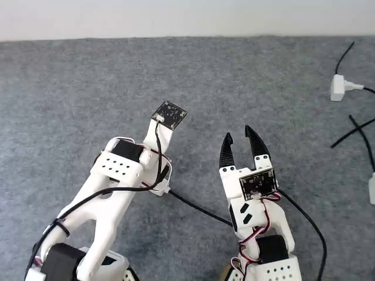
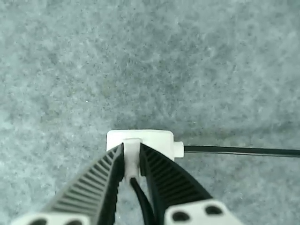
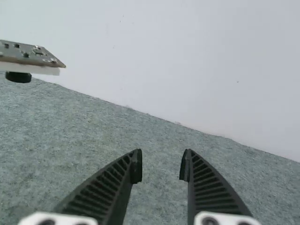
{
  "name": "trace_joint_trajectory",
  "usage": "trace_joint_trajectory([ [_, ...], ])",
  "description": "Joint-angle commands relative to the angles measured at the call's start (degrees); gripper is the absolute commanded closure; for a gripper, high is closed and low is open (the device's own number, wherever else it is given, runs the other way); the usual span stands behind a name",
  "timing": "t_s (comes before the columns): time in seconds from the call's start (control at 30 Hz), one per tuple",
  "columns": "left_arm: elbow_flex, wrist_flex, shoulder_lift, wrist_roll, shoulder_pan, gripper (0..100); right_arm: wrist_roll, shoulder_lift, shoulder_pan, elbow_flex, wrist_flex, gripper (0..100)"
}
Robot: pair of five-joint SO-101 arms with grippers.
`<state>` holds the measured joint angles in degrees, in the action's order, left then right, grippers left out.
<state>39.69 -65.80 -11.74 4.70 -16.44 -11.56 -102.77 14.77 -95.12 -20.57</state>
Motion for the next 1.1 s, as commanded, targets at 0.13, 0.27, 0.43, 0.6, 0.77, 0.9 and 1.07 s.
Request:
trace_joint_trajectory([
  [0.13,4.5,0.4,4.4,0.3,0.1,99,-0.9,-1.0,0.2,-0.8,1.3,83.7],
  [0.27,5.3,0.3,4.4,0.3,0.3,99,-1.0,-1.0,0.2,-0.8,1.4,83.7],
  [0.43,6.3,0.3,4.4,0.2,0.4,99,-1.0,-1.0,0.2,-0.8,1.4,83.7],
  [0.6,8.0,0.8,4.4,-0.9,0.4,99,-1.0,-1.0,0.2,-0.8,1.4,83.7],
  [0.77,8.3,0.8,4.4,-2.9,0.2,99,-1.0,-1.0,0.2,-0.8,1.4,83.7],
  [0.9,8.7,0.8,4.8,-2.9,0.2,99,-1.0,-1.0,0.2,-0.8,1.4,83.7],
  [1.07,10.5,3.0,4.4,-4.5,0.1,99,-1.0,-1.0,0.2,-0.8,1.4,83.7],
])
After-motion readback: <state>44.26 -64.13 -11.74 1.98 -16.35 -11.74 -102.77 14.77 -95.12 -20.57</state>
